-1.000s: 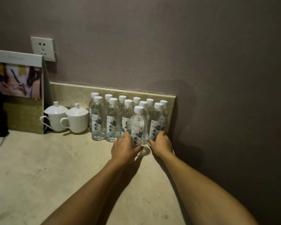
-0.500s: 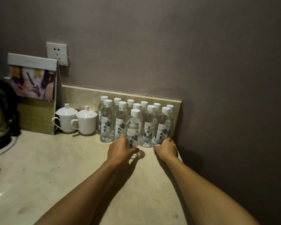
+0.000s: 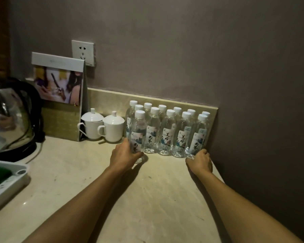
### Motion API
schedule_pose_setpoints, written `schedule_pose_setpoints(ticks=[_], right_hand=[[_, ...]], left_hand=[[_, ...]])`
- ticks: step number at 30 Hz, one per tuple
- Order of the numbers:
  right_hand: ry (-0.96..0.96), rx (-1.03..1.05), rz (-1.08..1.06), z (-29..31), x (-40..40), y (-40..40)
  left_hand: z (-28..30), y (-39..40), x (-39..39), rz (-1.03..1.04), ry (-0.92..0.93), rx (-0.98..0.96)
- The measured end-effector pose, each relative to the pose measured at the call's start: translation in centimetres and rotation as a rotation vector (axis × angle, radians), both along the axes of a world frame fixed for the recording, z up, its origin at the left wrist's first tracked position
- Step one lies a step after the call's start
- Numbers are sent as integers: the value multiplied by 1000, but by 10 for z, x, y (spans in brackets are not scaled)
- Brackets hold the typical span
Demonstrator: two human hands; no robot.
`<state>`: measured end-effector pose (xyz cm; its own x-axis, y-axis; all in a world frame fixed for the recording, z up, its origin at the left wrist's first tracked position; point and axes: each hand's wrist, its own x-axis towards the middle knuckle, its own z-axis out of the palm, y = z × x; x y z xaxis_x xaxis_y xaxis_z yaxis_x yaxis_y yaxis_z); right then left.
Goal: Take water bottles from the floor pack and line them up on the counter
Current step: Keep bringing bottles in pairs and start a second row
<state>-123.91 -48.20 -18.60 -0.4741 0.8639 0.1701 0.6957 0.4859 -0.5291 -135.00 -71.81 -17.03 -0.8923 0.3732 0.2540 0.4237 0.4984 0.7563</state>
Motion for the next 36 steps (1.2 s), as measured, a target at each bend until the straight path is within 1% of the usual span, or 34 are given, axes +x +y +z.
schedule_pose_setpoints(ticks=[6,11,23,30,36], right_hand=[[20,-44,51,9,6,11],[9,-14,63,7,7,9],[-23,13,48,9,5,6],[-36,17,44,9,6,5],[-41,19,35,8,6,5]], left_hand=[[-2,-3,-11,-9,-15,31],[-1,-5,-16,-13,5,21],[-2,-11,-24,-81,2,39],[-1,-11,-24,-110,-35,79],[-2,-13,-25,-109,-35,96]])
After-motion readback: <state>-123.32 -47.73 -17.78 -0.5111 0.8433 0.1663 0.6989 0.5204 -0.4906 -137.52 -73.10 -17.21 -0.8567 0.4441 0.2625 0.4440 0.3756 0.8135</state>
